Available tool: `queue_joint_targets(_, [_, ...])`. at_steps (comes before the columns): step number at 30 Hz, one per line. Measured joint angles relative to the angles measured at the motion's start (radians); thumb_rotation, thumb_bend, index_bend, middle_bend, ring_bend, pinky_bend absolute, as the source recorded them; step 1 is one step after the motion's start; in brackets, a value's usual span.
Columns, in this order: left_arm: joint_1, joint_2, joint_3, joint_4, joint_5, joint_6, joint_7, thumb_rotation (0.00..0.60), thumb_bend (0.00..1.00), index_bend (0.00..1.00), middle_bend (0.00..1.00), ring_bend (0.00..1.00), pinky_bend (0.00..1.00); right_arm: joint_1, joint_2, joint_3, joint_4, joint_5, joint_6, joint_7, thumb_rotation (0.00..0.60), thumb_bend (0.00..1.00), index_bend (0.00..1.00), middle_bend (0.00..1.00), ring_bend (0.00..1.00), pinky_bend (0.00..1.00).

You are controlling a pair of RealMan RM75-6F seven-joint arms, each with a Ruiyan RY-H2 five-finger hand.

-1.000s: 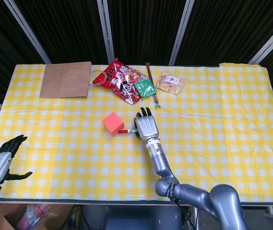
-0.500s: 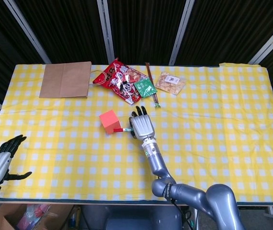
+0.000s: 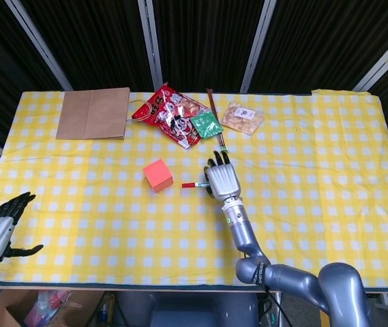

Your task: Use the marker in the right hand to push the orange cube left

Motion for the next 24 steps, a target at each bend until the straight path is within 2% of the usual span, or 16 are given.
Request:
queue_joint_targets(6, [0.003, -0.002, 0.002, 0.002, 0.003, 0.005, 0.009, 0.600, 0.02, 0.00, 0.00, 0.00, 0.00, -0.066, 0.130, -0.054, -0.073, -0.043, 0.001, 0.039, 0.600, 0.53, 0.69, 0.30, 0.10, 0.10])
queue_joint_targets(13, [0.006, -0.014, 0.001, 0.001, -0.006, 0.011, 0.041, 0.600, 0.02, 0.00, 0.00, 0.00, 0.00, -0.150, 0.266, -0.097, -0.088, -0.079, -0.014, 0.164, 0.600, 0.53, 0.69, 0.30, 0.10, 0.10])
queue_joint_targets(24, [0.004, -0.029, -0.005, -0.004, -0.026, 0.008, 0.077, 0.600, 0.02, 0.00, 0.00, 0.00, 0.00, -0.190, 0.311, -0.120, -0.002, -0.092, -0.065, 0.251, 0.600, 0.53, 0.69, 0.30, 0.10, 0.10])
